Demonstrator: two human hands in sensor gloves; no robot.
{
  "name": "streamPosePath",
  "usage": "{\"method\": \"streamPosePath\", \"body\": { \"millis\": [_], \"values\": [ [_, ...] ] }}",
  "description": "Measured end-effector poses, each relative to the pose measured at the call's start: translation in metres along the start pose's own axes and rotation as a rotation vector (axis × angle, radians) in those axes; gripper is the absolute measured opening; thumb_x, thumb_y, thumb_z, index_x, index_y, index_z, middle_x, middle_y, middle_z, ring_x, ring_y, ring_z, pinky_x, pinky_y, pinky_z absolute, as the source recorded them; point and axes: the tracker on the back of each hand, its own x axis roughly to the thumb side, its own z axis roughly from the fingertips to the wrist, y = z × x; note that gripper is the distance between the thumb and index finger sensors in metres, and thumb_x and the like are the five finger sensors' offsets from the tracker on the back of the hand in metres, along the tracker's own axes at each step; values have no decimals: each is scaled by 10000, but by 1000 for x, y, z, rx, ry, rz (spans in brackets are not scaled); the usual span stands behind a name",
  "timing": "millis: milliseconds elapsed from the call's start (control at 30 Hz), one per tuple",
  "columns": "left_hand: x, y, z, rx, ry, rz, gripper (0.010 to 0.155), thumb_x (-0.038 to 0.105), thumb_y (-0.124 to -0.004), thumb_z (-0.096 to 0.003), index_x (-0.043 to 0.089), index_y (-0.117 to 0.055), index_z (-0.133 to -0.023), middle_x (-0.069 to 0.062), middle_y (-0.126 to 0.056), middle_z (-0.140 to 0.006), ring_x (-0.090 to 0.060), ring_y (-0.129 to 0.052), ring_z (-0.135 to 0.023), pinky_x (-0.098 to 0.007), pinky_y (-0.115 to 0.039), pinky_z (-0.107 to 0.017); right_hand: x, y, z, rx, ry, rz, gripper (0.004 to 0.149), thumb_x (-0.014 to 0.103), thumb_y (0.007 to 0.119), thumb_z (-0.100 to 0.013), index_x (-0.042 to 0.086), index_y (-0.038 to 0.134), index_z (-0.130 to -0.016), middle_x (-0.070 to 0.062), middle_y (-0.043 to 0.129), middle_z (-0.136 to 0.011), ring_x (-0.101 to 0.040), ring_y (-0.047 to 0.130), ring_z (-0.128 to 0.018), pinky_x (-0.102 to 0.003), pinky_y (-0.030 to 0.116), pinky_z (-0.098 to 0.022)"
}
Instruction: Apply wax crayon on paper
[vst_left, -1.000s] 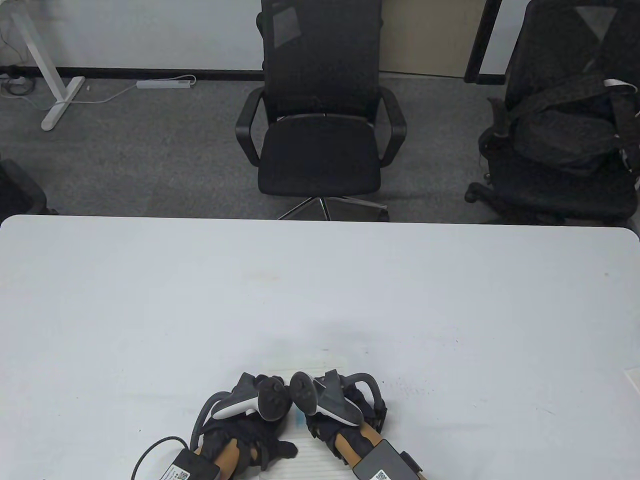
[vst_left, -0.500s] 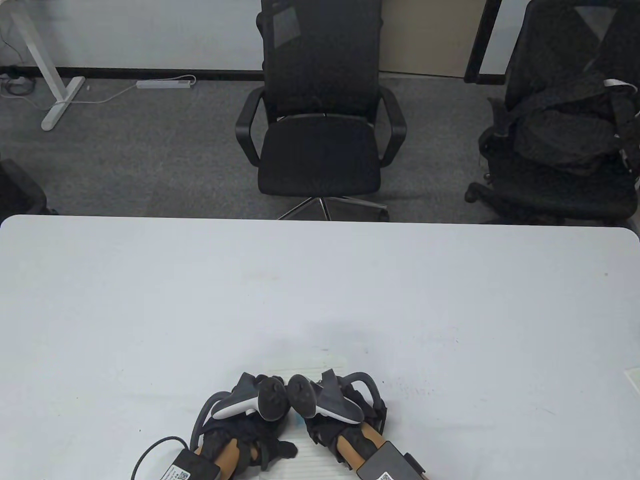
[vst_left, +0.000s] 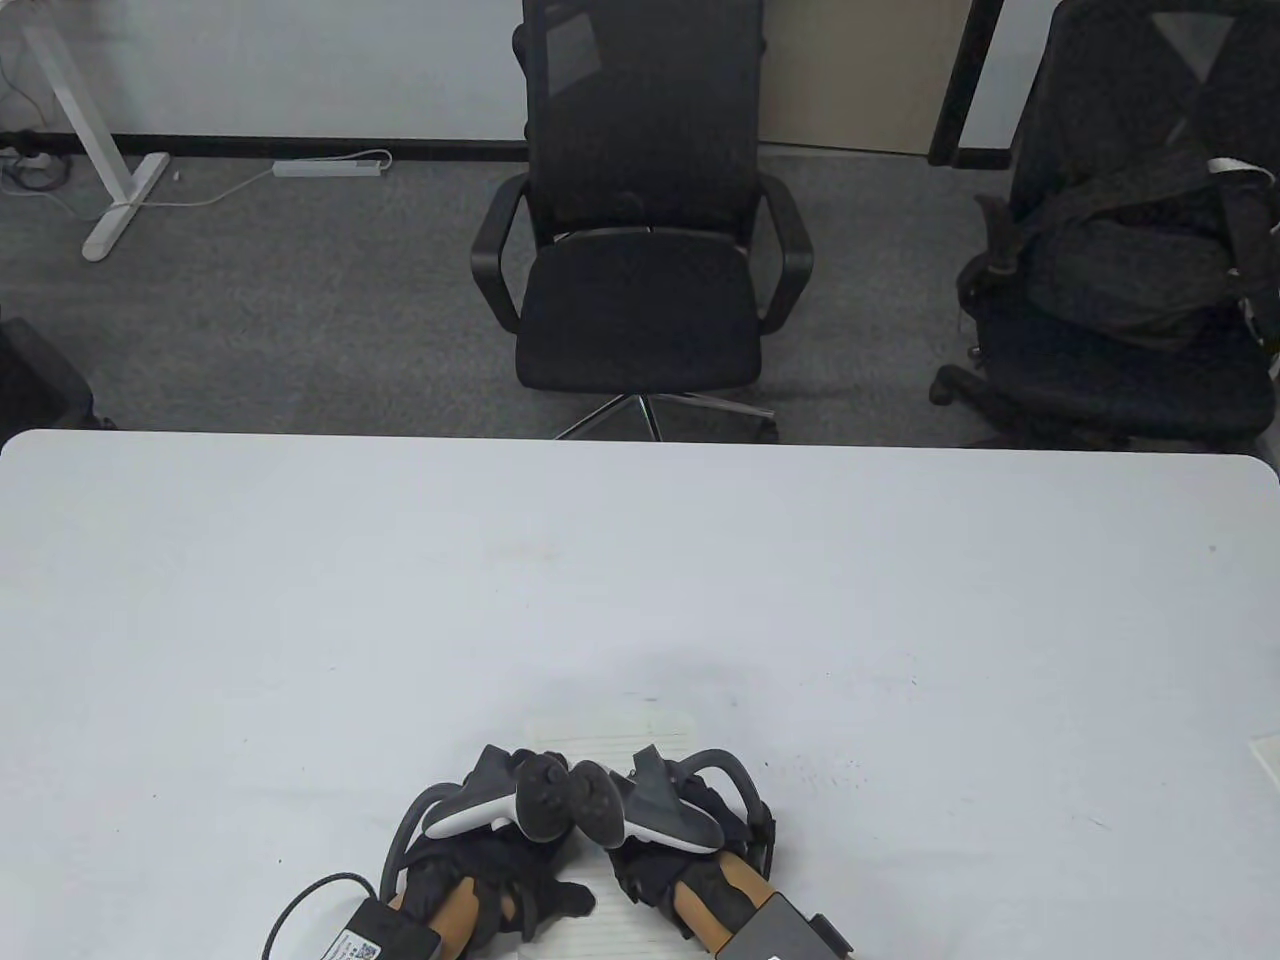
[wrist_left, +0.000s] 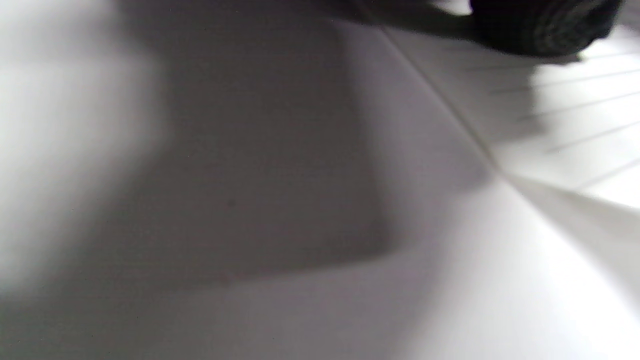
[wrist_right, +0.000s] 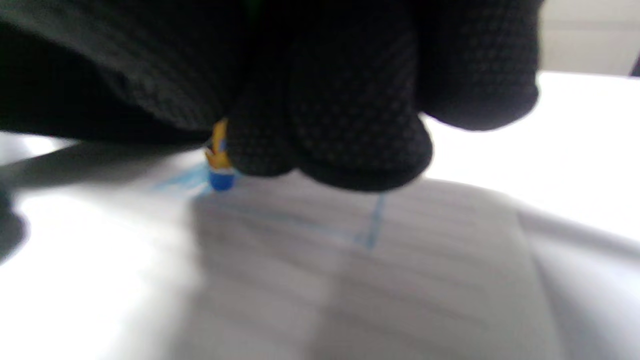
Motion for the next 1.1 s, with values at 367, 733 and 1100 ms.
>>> {"method": "streamPosePath", "body": {
  "millis": [367,733,1100],
  "values": [
    [0,0,0,0,0,1,1043,771,-694,-392,373,11,-1049,72,124,-1065,-255,82,-1052,-627,-106,-735,-6,0,0,10,19,-17,399,377,845,-366,272,883,-748,-35,993,-582,-161,1015,-355,-403,892,-388],
    [0,0,0,0,-1,1,1043,772,-693,-394,373,15,-1049,72,123,-1064,-254,85,-1051,-627,-104,-735,-9,-1,-4,54,19,-58,400,378,843,-372,276,877,-757,-34,988,-596,-164,1013,-370,-406,887,-401],
    [0,-1,0,-1,-2,2,1044,771,-693,-393,372,15,-1048,70,125,-1063,-257,85,-1049,-628,-105,-733,-19,0,-11,16,41,-119,402,379,842,-368,273,880,-754,-34,991,-588,-162,1014,-360,-403,891,-389]
  ]
}}
